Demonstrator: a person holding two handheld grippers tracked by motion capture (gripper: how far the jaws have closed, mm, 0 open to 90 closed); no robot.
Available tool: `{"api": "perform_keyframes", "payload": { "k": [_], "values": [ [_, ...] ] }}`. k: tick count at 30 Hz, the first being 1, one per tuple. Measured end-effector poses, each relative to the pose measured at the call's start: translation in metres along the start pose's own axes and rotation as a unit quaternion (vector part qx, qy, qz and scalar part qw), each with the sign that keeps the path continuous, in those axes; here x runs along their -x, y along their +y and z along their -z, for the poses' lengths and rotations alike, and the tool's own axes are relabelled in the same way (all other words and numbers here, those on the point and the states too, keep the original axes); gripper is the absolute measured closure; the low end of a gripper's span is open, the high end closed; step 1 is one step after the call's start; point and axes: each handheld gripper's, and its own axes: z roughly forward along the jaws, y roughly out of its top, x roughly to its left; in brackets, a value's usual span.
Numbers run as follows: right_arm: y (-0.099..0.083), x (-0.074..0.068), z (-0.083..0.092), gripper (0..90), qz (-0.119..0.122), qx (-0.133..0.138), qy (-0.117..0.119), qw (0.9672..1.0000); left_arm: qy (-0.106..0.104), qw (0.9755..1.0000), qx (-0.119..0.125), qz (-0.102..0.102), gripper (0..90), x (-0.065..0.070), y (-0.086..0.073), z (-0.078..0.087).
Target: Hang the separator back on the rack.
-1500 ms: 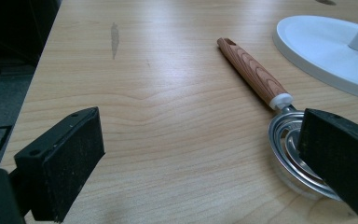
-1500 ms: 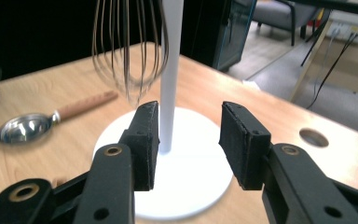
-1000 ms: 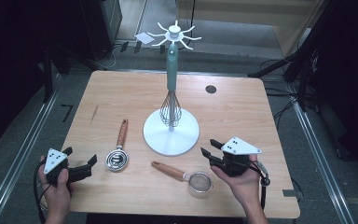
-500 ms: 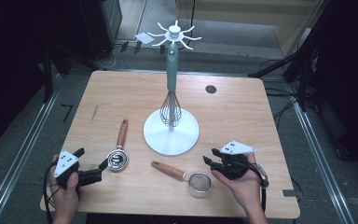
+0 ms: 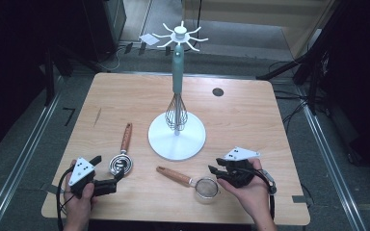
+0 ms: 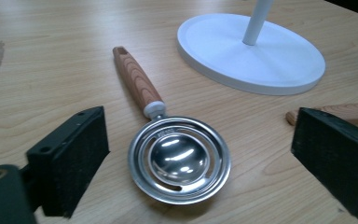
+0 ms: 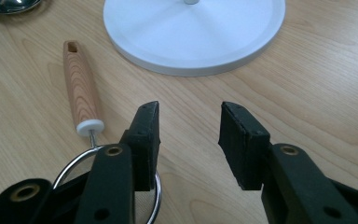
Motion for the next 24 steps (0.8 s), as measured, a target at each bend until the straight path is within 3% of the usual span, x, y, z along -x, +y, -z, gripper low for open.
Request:
{"api": "perform_keyframes", "payload": {
  "k": [3,8,13,16,24],
  "values": [
    [0.004,-0.004,-0.002,62.8,0.011,-0.011,0.012,0.9998,-0.014,0.9999,-0.006,-0.007,7.2,0.007,0.001,-0.004],
    [0.013,-0.015,-0.008,64.5,0.030,-0.033,0.032,0.9985,-0.016,0.9996,-0.019,-0.016,13.9,0.013,0.002,-0.008],
    [0.021,-0.027,-0.020,65.0,0.056,-0.072,0.061,0.9940,-0.022,0.9993,-0.025,-0.019,14.1,0.013,0.001,-0.009],
    [0.025,-0.032,-0.026,65.0,0.057,-0.090,0.076,0.9914,-0.012,0.9995,-0.023,-0.019,14.2,0.010,0.001,-0.007],
    [0.042,-0.039,-0.039,65.0,0.067,-0.134,0.103,0.9833,0.013,0.9997,-0.006,0.019,13.4,-0.018,0.002,0.002]
  ]
}}
